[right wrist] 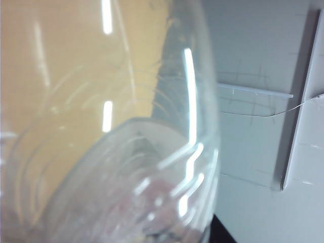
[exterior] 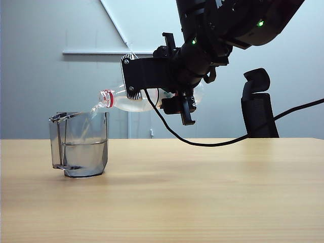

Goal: Pick up the mineral water bottle on the table and pour water into the mug until it's half full.

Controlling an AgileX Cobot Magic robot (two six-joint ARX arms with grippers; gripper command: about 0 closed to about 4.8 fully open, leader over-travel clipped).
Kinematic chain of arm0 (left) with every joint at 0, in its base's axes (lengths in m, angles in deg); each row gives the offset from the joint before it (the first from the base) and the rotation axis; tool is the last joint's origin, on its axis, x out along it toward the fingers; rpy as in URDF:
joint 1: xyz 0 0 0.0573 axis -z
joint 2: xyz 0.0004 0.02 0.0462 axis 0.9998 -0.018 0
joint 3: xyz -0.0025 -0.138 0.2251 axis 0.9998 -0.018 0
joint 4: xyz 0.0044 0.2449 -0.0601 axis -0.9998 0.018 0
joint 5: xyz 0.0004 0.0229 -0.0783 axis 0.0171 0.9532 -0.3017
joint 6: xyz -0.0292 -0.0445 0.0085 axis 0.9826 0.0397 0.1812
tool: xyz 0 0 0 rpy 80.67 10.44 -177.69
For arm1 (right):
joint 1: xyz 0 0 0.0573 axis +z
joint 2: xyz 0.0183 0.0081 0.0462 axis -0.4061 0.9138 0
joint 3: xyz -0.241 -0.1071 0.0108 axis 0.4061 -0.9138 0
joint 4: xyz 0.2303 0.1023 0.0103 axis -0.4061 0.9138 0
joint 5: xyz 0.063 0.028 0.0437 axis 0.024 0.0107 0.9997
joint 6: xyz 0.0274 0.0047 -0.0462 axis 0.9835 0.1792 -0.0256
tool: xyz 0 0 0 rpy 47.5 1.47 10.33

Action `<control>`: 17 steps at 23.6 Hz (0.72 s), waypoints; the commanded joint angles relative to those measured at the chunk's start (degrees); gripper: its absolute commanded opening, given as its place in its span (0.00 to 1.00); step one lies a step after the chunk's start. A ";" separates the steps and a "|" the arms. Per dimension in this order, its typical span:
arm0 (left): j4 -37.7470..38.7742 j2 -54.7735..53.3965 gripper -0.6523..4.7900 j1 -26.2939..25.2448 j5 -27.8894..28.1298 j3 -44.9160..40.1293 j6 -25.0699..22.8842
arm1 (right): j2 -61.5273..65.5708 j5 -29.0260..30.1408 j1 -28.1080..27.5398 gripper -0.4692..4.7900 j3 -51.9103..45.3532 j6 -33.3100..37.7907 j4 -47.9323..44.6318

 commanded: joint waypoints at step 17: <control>-0.76 -0.09 0.12 -0.02 -0.20 0.15 0.17 | -0.83 -0.37 2.29 0.64 0.55 25.53 -1.49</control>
